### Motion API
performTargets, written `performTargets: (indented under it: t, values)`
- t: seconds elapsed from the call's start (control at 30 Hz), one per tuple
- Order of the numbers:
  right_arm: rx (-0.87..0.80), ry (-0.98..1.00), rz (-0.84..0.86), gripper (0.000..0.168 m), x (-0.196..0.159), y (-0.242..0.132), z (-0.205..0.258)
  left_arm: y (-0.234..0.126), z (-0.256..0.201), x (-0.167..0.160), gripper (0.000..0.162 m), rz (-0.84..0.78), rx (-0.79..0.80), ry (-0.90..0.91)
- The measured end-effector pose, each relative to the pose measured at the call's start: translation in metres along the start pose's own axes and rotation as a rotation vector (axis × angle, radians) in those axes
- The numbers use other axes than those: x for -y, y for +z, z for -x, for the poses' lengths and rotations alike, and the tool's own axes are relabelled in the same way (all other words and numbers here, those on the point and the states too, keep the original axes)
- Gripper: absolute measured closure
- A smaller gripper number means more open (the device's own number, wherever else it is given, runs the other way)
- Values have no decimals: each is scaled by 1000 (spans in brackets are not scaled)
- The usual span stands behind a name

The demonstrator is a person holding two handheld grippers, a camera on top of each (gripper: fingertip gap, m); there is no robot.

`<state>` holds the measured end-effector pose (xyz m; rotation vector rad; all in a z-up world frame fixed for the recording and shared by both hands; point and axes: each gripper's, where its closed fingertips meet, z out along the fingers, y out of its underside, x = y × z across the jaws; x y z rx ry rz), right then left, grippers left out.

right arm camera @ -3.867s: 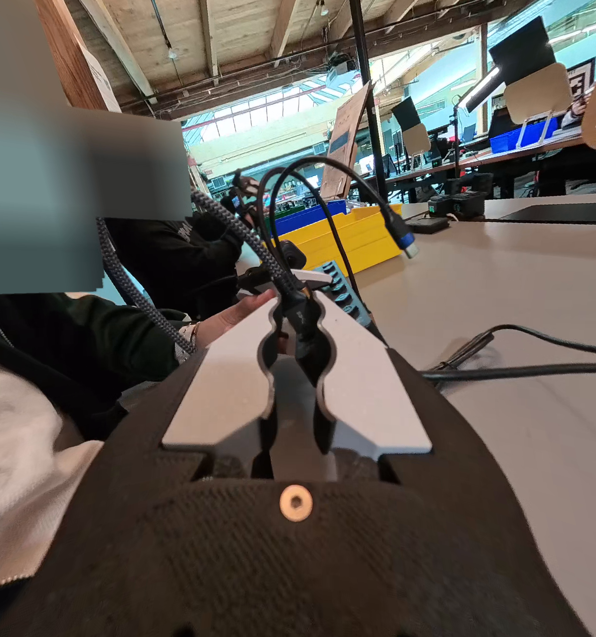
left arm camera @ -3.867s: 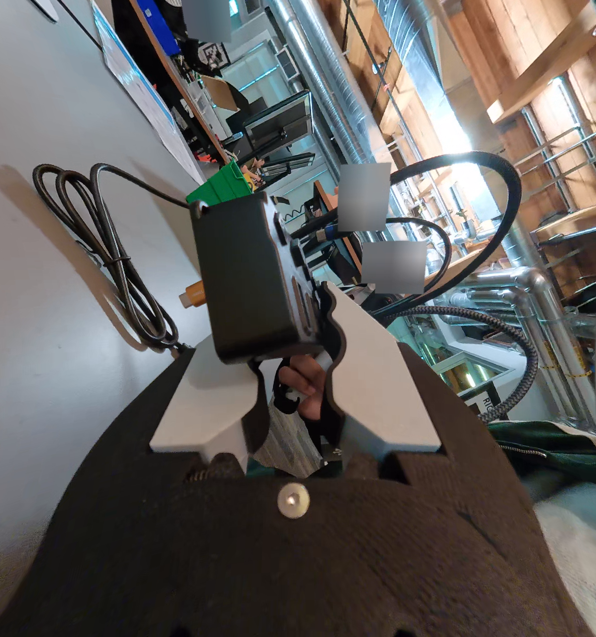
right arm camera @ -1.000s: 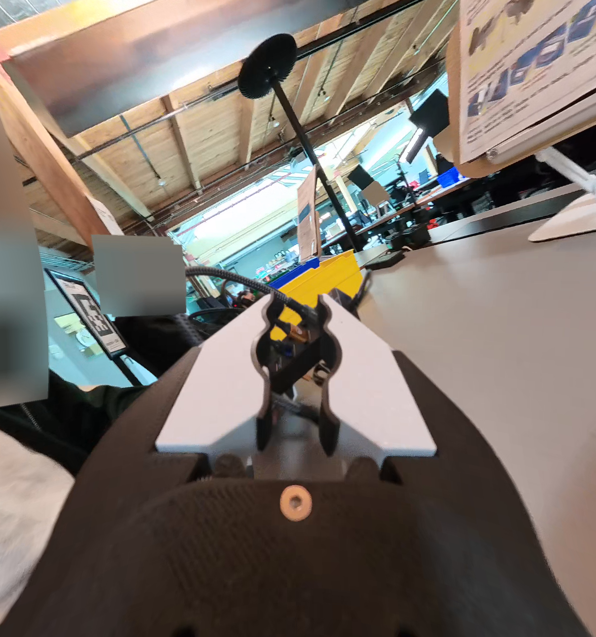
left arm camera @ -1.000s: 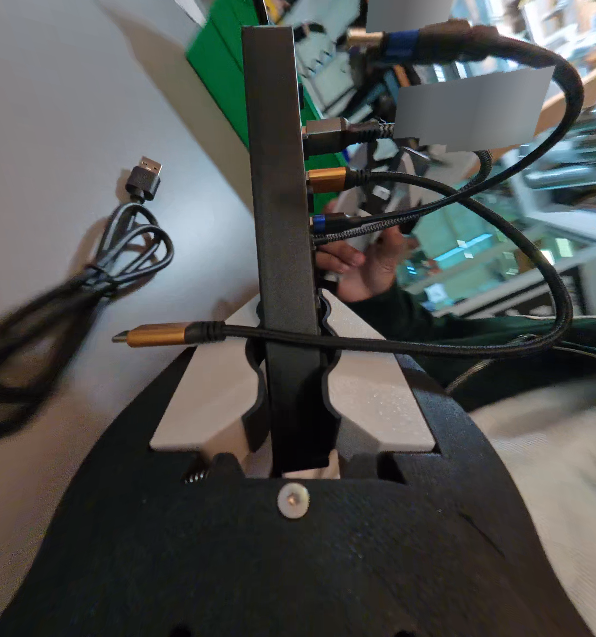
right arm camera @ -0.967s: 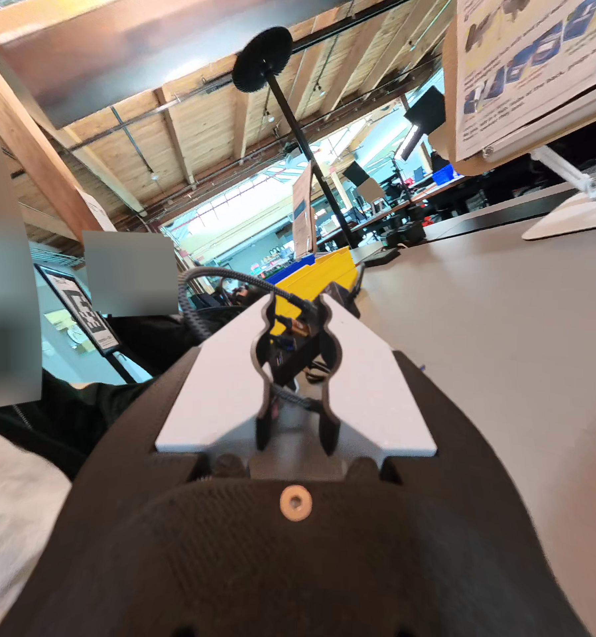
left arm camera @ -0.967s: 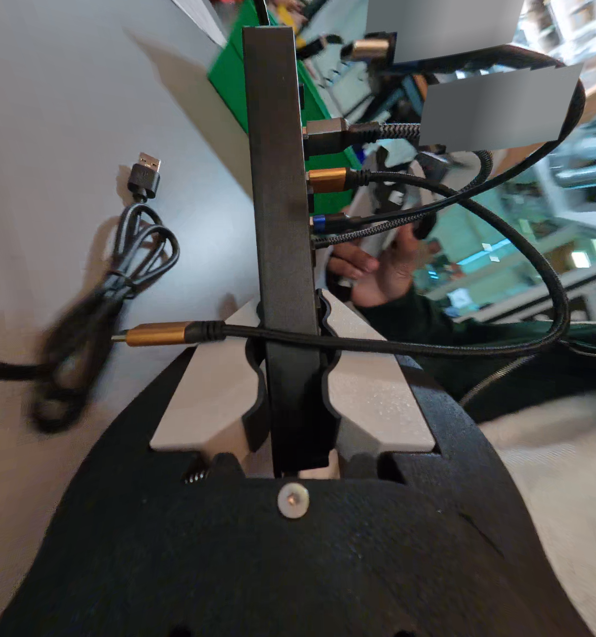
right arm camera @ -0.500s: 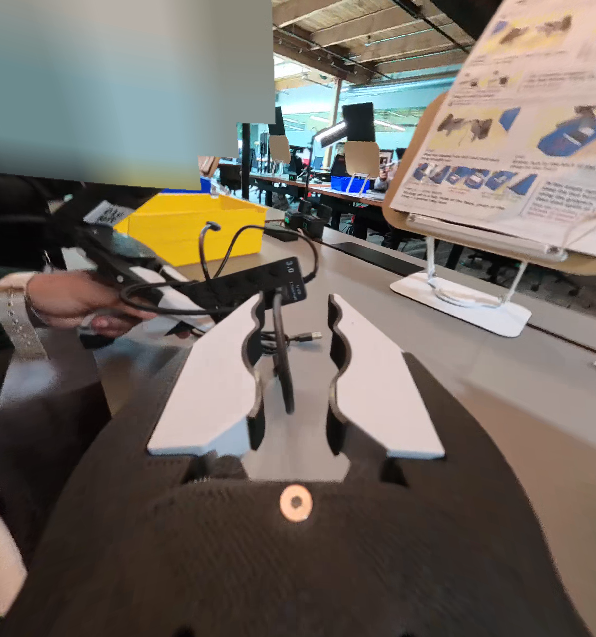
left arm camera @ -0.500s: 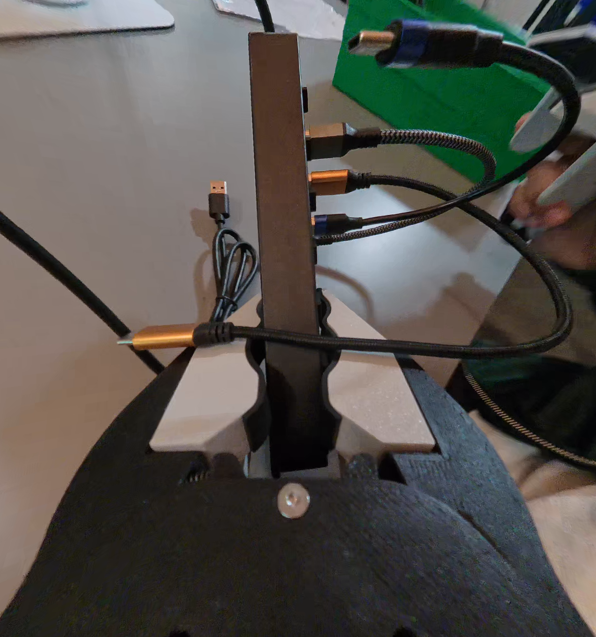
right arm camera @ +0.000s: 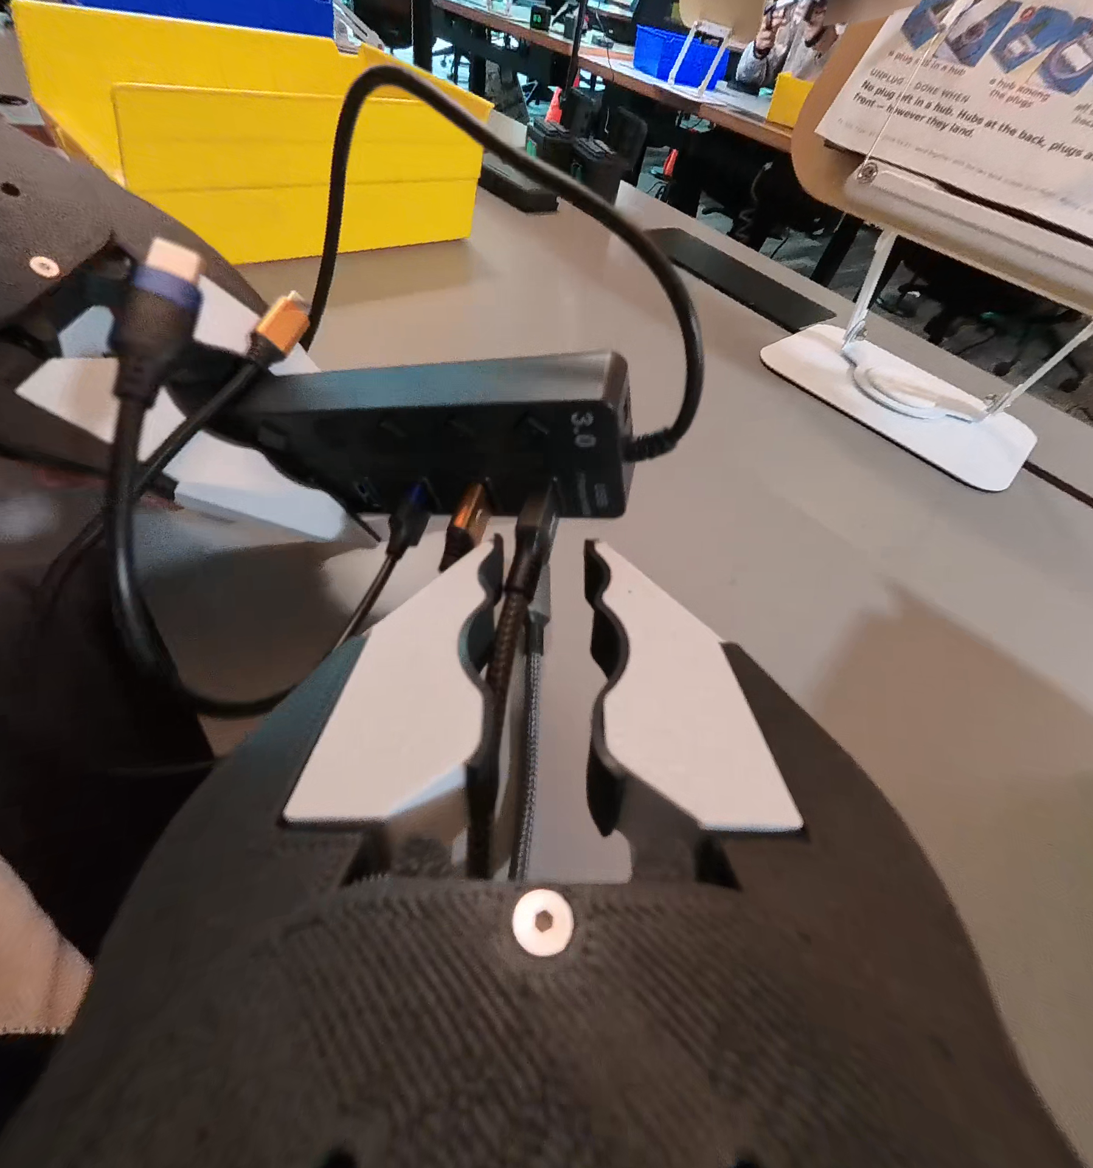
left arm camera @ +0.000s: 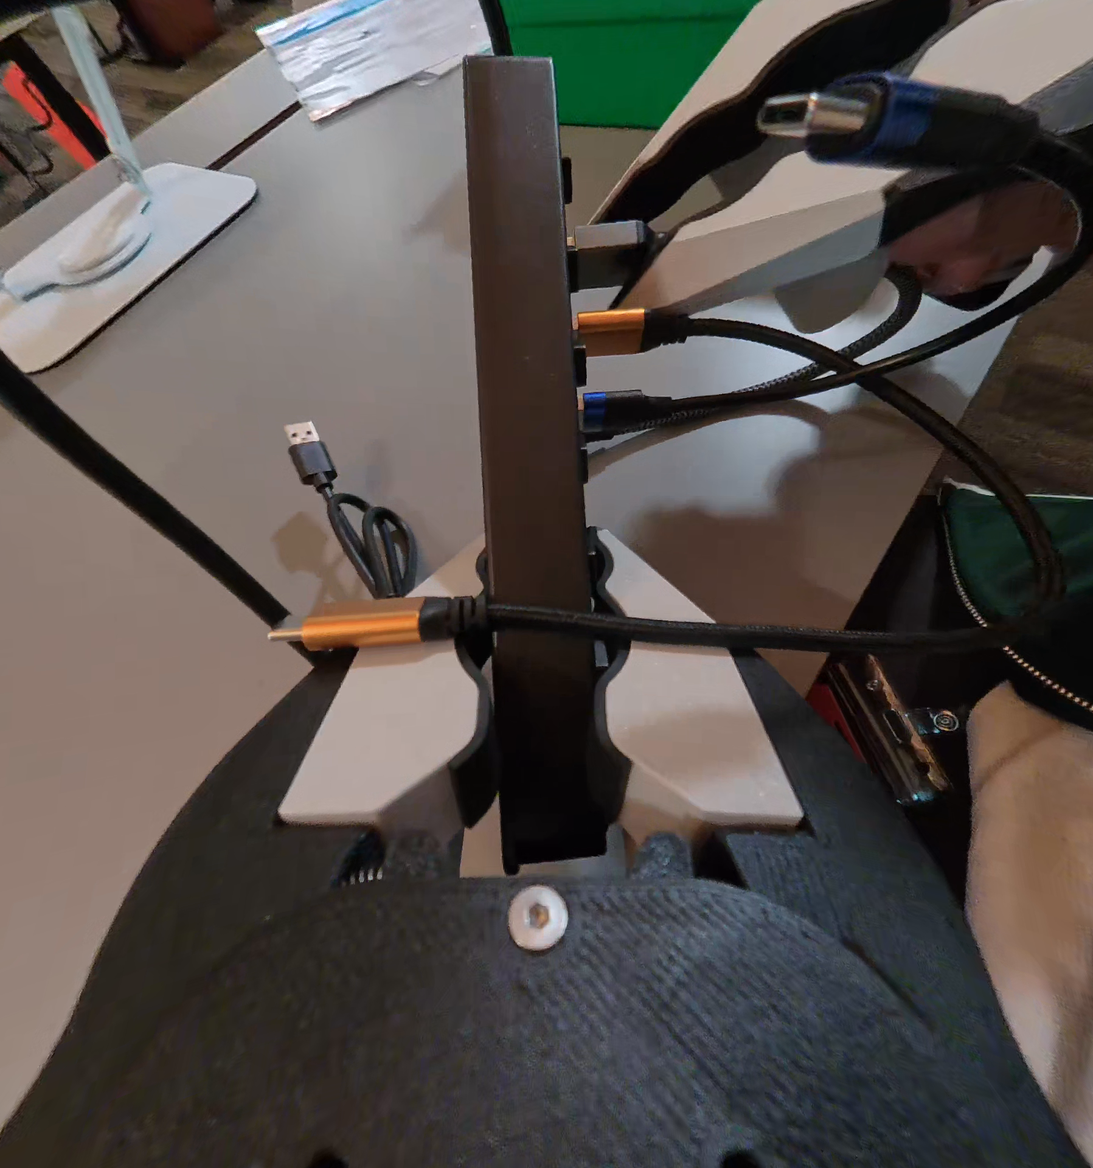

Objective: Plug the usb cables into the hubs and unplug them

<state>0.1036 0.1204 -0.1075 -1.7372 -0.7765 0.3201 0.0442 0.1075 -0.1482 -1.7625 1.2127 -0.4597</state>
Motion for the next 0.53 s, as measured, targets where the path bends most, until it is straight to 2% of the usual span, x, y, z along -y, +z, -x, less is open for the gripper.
performTargets:
  t: [0.1,0.23,0.53]
  values:
    - [14,-6,30,155,-4,1,3,2,-3,-1,137,8,-7,-2]
    - [-10,-77,92,156,-8,3,5,4,-4,-5,138,22,-28,-31]
    - [-47,-230,149,157,-6,5,19,4,-5,-4,133,22,10,43]
